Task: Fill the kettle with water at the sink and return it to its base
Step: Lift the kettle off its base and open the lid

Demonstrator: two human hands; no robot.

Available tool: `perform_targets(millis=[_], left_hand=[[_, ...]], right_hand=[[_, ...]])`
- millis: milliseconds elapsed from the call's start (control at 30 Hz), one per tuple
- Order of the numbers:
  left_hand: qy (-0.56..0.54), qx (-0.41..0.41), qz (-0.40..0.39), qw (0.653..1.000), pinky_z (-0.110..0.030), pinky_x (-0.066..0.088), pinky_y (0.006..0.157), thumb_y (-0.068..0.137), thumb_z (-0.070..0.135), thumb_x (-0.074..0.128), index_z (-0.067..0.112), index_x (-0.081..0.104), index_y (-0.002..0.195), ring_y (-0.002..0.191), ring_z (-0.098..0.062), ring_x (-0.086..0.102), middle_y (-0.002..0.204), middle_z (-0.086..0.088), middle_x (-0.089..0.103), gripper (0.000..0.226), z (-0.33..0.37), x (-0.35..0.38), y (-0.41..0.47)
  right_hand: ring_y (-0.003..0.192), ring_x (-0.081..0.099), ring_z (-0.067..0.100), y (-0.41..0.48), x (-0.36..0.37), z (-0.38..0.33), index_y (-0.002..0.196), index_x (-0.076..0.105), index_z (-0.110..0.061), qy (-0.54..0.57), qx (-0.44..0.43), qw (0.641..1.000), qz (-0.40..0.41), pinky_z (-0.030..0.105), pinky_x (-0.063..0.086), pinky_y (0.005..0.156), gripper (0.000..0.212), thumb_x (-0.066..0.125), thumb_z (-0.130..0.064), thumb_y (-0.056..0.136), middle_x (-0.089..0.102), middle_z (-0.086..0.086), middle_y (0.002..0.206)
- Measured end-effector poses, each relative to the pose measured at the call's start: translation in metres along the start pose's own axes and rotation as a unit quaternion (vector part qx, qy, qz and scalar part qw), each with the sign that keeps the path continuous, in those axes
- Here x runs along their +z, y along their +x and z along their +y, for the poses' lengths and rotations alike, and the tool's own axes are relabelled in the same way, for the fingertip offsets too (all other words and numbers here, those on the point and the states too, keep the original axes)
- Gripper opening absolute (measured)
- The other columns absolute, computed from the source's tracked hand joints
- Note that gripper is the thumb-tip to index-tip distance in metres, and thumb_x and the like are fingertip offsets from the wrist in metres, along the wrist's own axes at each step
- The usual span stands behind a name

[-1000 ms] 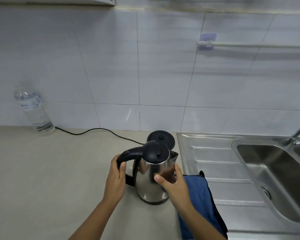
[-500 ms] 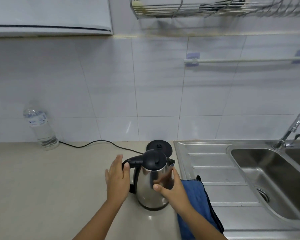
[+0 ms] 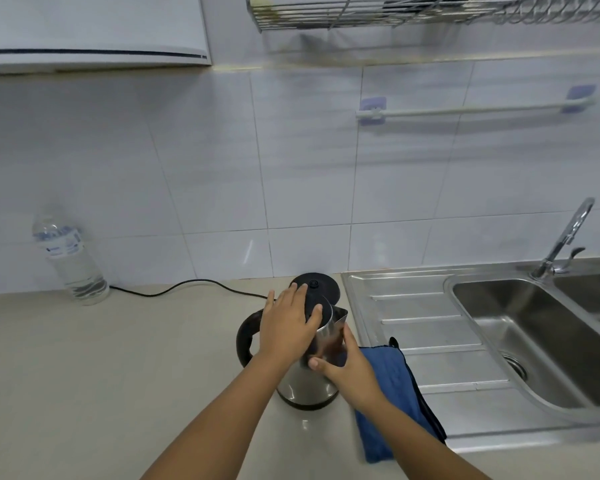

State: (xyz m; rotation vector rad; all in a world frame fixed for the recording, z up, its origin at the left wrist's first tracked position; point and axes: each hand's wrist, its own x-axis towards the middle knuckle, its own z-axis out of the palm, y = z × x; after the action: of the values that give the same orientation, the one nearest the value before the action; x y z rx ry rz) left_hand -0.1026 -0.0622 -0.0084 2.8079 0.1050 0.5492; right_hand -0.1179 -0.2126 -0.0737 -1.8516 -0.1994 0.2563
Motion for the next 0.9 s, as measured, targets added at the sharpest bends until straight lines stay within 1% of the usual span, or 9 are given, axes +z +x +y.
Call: perform_targets(millis=[100,133,233,333,433,500,633,733,900], left_hand=[[-0.002,-0.001,0.008,1.0,-0.036,0.009,0.117,0.098,0.044,0.027,0.018,0.039,0.144,0.138,-0.014,0.034,0.149,-0.003,0.043,0.054,0.002,0.002,0.0],[-0.002,-0.002,0.01,1.0,-0.036,0.01,0.116,0.098,0.041,0.028,0.018,0.04,0.144,0.138,-0.014,0.034,0.149,-0.003,0.044,0.052,0.002,0.003,0.0],[-0.006,-0.003,0.02,1.0,-0.036,0.01,0.116,0.099,0.036,0.029,0.019,0.041,0.143,0.137,-0.013,0.035,0.149,-0.003,0.044,0.049,0.002,0.004,0.001],[-0.017,0.011,0.02,1.0,-0.039,0.01,0.115,0.1,0.034,0.026,0.027,0.043,0.141,0.137,-0.013,0.035,0.147,-0.002,0.044,0.045,0.002,0.004,-0.001],[-0.086,0.024,0.034,0.995,-0.042,0.016,0.114,0.1,0.032,0.025,0.032,0.05,0.134,0.134,-0.013,0.037,0.142,-0.001,0.048,0.042,0.003,-0.002,-0.001],[-0.146,0.017,0.04,0.988,-0.042,0.019,0.113,0.1,0.032,0.027,0.03,0.053,0.13,0.133,-0.011,0.038,0.14,0.001,0.049,0.04,0.002,-0.007,0.0],[-0.178,0.026,0.018,0.983,-0.047,0.025,0.109,0.097,0.049,0.034,0.031,0.056,0.125,0.13,-0.013,0.041,0.136,0.004,0.051,0.04,-0.001,-0.014,0.0],[-0.161,0.027,-0.003,0.987,-0.045,0.029,0.108,0.08,0.071,0.045,0.036,0.052,0.122,0.127,-0.014,0.041,0.137,0.008,0.049,0.055,-0.003,-0.016,-0.001],[-0.175,0.021,-0.016,0.984,-0.045,0.036,0.104,0.079,0.069,0.051,0.036,0.049,0.125,0.124,-0.021,0.044,0.138,0.008,0.048,0.057,-0.005,-0.017,0.0]], right_hand=[[0.117,0.055,-0.006,0.0,0.001,0.002,0.133,0.028,-0.071,-0.003,-0.015,1.0,0.01,0.014,0.047,0.092,0.09,0.084,-0.061,0.063,0.059,-0.031,0.126],[0.113,0.054,-0.01,0.0,0.001,0.002,0.126,0.026,-0.077,-0.006,-0.017,1.0,0.014,0.012,0.045,0.089,0.086,0.083,-0.063,0.062,0.057,-0.036,0.122],[0.108,0.054,-0.011,0.0,0.001,0.001,0.118,0.026,-0.08,-0.01,-0.021,1.0,0.019,0.018,0.046,0.091,0.08,0.081,-0.065,0.062,0.055,-0.04,0.118],[0.114,0.056,-0.003,-0.001,0.001,0.002,0.125,0.029,-0.073,-0.006,-0.023,1.0,0.014,0.021,0.049,0.095,0.081,0.08,-0.065,0.062,0.057,-0.033,0.124],[0.123,0.055,0.007,-0.001,0.002,0.003,0.138,0.028,-0.06,-0.005,-0.023,1.0,0.013,0.029,0.05,0.1,0.091,0.08,-0.066,0.063,0.058,-0.021,0.132],[0.122,0.054,0.004,-0.002,0.001,0.002,0.133,0.026,-0.067,-0.008,-0.027,0.999,0.016,0.026,0.048,0.097,0.088,0.081,-0.065,0.064,0.057,-0.025,0.13],[0.12,0.054,0.0,-0.004,0.0,0.001,0.125,0.024,-0.079,-0.01,-0.028,0.999,0.022,0.024,0.047,0.097,0.085,0.082,-0.064,0.065,0.057,-0.032,0.127],[0.119,0.052,-0.004,-0.005,-0.001,0.001,0.125,0.022,-0.081,-0.009,-0.031,0.999,0.017,0.023,0.046,0.096,0.084,0.081,-0.063,0.067,0.055,-0.035,0.126],[0.121,0.053,-0.001,-0.004,-0.002,0.001,0.127,0.025,-0.079,-0.006,-0.032,0.999,0.011,0.029,0.048,0.1,0.083,0.081,-0.063,0.068,0.058,-0.033,0.126]])
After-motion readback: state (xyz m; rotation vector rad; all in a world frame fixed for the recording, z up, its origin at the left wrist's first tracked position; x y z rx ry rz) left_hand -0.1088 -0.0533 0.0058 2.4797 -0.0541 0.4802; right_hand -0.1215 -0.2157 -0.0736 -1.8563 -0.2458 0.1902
